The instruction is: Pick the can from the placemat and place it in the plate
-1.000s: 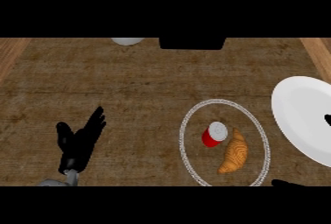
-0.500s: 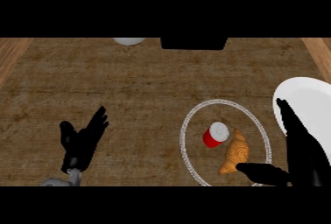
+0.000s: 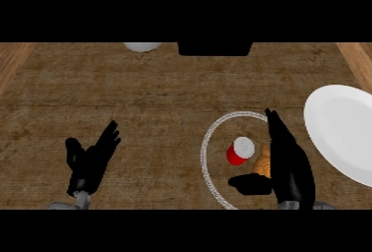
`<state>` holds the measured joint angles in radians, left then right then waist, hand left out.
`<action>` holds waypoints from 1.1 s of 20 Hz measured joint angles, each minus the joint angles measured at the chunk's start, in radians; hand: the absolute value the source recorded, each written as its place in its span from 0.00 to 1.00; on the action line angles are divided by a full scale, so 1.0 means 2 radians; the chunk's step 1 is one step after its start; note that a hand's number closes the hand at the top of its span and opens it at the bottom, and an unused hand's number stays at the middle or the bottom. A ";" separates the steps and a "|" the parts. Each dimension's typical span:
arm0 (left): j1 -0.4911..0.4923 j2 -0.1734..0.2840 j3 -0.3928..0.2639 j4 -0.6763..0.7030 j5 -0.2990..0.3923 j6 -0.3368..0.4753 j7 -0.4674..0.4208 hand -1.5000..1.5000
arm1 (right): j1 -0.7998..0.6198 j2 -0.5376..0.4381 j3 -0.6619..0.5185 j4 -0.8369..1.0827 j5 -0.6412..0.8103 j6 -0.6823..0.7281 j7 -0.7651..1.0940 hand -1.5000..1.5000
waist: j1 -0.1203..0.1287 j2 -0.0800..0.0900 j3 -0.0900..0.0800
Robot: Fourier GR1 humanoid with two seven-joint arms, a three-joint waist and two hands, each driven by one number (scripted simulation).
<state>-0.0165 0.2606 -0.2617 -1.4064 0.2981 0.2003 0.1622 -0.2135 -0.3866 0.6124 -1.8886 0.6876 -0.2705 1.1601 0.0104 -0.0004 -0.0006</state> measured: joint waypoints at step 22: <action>0.007 -0.024 0.023 -0.001 -0.029 -0.014 -0.001 0.50 | 0.012 0.125 -0.062 0.145 0.088 0.059 -0.044 0.00 | -0.004 -0.001 0.001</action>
<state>-0.0027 0.2132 -0.2155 -1.4078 0.2408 0.1724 0.1611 -0.1890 -0.1363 0.4875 -1.5984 0.8636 -0.1516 1.0726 0.0021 -0.0017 0.0014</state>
